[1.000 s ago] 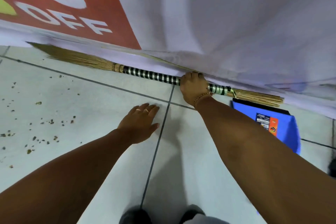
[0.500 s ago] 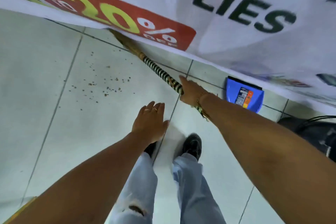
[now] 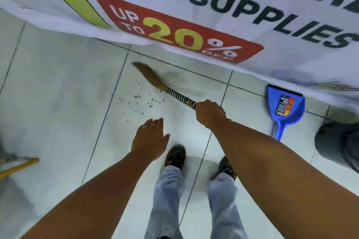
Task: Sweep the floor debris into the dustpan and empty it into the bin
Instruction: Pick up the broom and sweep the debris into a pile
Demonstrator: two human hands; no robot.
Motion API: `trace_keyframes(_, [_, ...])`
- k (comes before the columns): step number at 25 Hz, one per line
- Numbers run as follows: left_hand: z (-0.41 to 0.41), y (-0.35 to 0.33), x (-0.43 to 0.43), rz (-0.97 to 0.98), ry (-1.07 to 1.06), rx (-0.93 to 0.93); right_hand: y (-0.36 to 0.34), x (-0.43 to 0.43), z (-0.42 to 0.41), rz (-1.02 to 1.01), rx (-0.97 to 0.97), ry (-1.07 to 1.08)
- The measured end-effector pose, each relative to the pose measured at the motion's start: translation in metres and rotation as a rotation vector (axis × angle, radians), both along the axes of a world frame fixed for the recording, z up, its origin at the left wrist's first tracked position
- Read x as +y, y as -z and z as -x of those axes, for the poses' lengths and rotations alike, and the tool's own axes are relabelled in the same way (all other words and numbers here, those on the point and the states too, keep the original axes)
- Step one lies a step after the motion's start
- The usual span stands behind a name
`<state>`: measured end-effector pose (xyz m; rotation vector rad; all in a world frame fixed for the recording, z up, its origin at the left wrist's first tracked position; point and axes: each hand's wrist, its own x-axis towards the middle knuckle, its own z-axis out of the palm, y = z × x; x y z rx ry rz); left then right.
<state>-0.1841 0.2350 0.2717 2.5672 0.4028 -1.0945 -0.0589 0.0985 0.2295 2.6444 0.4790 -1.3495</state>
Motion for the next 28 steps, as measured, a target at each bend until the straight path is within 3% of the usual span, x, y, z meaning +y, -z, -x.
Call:
trace_keyframes(4, [0.038,0.007,0.016,-0.001,-0.016,0.076,0.009,0.0,0.048,0.012,0.05,-0.054])
trace_keyframes(8, [0.051,0.011,0.006,0.014,-0.021,0.061,0.007,-0.024,0.091,-0.104,0.013,-0.046])
trace_keyframes(12, [0.055,0.007,-0.019,0.09,-0.029,0.048,-0.006,-0.062,0.111,-0.211,-0.093,0.091])
trace_keyframes(16, [0.058,0.0,-0.042,0.122,0.012,0.023,-0.014,-0.083,0.094,-0.166,-0.218,0.267])
trace_keyframes(21, [0.073,-0.002,-0.049,0.097,0.008,-0.004,-0.005,-0.081,0.079,-0.007,-0.023,0.48])
trace_keyframes(28, [0.105,-0.004,-0.044,0.078,-0.052,0.012,-0.005,-0.041,0.127,-0.062,0.064,0.224])
